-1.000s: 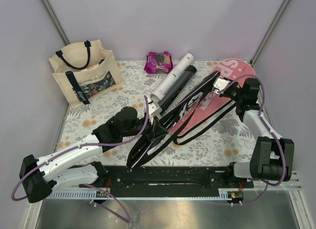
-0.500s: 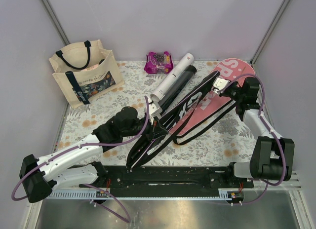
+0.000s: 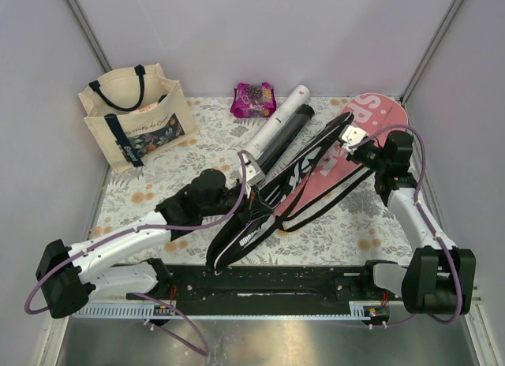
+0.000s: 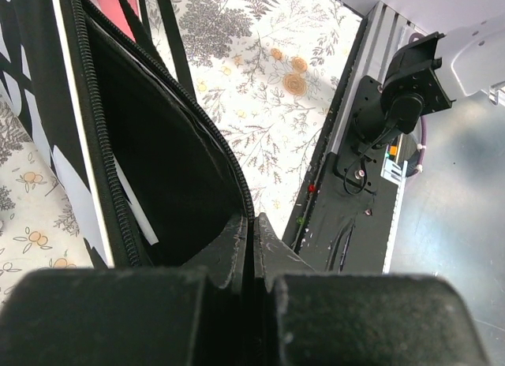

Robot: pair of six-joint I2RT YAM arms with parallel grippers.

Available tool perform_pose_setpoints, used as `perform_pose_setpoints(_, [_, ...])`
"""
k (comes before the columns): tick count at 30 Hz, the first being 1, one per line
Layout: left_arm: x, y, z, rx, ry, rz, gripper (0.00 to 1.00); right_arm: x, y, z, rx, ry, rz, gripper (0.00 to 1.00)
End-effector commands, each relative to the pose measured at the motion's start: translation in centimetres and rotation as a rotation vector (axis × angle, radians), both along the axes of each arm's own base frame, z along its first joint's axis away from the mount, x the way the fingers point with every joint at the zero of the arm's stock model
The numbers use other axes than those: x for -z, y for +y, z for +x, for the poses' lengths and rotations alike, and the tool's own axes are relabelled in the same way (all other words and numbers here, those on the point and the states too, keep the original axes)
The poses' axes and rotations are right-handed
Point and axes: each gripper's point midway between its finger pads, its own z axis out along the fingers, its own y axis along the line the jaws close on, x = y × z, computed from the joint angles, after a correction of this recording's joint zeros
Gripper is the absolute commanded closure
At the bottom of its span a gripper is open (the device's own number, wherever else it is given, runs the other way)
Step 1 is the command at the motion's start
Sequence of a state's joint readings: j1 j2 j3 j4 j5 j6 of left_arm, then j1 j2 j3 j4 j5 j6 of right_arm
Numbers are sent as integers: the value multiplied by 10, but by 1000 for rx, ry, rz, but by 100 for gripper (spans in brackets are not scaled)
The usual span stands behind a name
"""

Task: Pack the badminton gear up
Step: Zip the racket bag at the center of the board.

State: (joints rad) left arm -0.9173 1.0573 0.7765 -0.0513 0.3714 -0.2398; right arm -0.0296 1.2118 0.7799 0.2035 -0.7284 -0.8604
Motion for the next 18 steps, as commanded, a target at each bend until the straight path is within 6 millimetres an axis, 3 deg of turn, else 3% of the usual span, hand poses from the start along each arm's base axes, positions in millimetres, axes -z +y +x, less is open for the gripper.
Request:
perform_pose_setpoints(1, [-46,-15,9,22,-117,-152,100,-13,17,-25,-44,30,99,100])
perform_pose_setpoints(6, [-44,-20,13,19,-116,-154,100,-5,40,-48,-54,97,166,100])
perform_pose_setpoints(10, [-45,-21,15,19,-120,-148,100,0,42,-61,-11,132,227,100])
perform_pose_setpoints(14, [-47,-17,16,5,-131,-136,100,-34,18,-55,169,66,374,100])
perform_pose_setpoints(16, [-47,-15,17,-1,-134,-130,100,-57,2,-45,303,102,477,100])
perform_pose_setpoints(17, [-48,-14,17,-4,-135,-131,100,-57,-13,-38,425,161,532,99])
perform_pose_setpoints(18, [-49,-14,16,-2,-130,-133,100,-63,-28,-32,542,201,581,91])
